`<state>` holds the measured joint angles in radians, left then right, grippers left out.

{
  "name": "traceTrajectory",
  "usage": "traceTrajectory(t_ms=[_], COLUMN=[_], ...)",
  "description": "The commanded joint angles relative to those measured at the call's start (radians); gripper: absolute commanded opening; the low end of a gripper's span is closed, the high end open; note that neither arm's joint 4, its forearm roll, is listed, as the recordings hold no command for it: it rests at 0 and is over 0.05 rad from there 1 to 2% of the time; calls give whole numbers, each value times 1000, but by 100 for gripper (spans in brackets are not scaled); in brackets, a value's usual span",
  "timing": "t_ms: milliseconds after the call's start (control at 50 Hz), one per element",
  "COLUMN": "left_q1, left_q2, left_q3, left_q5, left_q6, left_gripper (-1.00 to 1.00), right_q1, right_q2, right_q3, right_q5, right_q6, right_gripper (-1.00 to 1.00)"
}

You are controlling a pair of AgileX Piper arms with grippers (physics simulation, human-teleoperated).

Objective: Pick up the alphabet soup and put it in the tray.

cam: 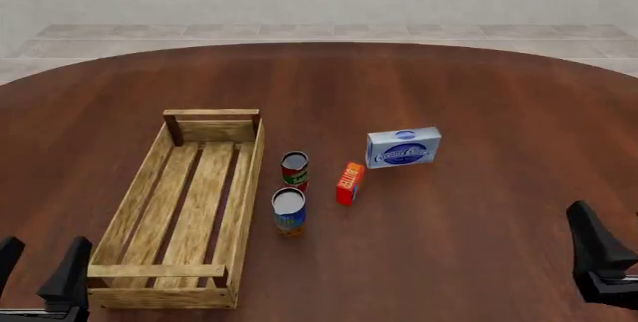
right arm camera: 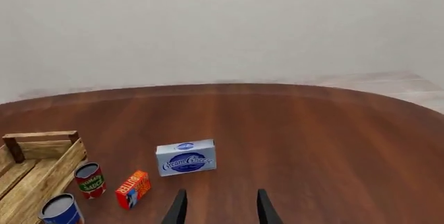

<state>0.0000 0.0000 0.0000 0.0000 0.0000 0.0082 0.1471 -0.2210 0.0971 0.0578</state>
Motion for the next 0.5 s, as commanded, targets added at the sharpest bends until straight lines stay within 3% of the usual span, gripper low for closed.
traceTrajectory(t_ms=[20,40,100,160,200,260,320,380,460,500], left_q1=[0,0,0,0,0,0,0,0,0,0], left_q2=[0,0,0,0,0,0,0,0,0,0], left_q3=[0,0,0,0,0,0,0,0,0,0], left_q5=[0,0,0,0,0,0,0,0,0,0], left_q6=[0,0,0,0,0,0,0,0,0,0], left_gripper=[100,100,100,100,100,100,100,100,100,100], right_q1=[45,81,78,59,144,129,217,169,186,233], right_q2=[172,219,252,347,423,490,569,664,755,822], right_q3=[-247,-291,-361,-488,-574,-694,-798,-863,-964,-1007], right_q5=[79,97,128,186,235,297,367,404,452,493], right_q6=[87,75,54,-101,-116,-151,-147,-274,-253,-231], right_gripper=[100,100,100,100,100,100,100,100,100,100])
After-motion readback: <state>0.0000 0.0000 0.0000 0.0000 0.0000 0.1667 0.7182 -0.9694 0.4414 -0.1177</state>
